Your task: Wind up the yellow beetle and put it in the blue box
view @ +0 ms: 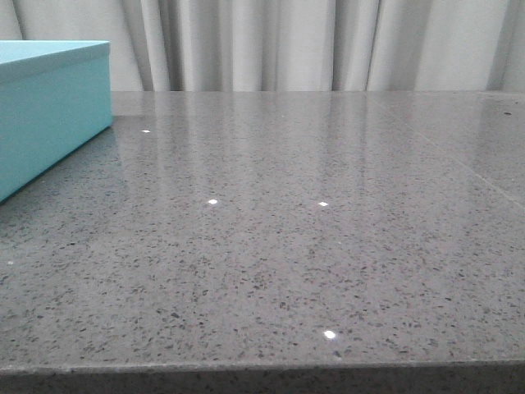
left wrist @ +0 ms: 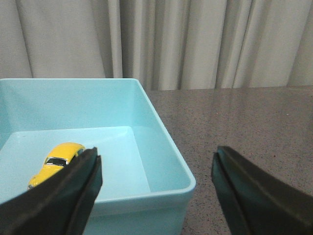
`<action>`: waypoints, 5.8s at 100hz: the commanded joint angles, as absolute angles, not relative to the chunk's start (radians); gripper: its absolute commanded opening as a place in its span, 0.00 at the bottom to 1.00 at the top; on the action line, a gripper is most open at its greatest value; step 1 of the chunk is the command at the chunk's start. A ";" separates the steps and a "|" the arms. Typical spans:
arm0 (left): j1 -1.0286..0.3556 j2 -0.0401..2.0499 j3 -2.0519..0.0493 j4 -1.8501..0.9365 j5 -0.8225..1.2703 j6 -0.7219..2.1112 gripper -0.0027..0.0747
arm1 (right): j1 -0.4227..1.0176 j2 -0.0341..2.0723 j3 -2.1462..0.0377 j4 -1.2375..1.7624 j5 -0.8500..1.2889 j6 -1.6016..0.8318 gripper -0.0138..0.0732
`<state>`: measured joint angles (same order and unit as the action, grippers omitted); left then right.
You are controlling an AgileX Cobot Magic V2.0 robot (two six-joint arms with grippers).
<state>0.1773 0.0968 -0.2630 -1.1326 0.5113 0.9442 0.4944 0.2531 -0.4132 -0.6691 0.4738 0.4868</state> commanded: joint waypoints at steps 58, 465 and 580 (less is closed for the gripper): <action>0.178 0.106 -0.289 -1.182 0.469 0.946 0.01 | 0.491 0.261 -0.438 -0.707 0.462 0.498 0.03; -0.008 -0.037 0.007 -0.041 0.024 0.053 0.01 | 0.253 0.121 -0.241 -0.264 0.193 0.192 0.03; -0.008 -0.037 0.007 -0.041 0.024 0.053 0.01 | 0.098 -0.031 0.029 -0.027 0.000 0.144 0.03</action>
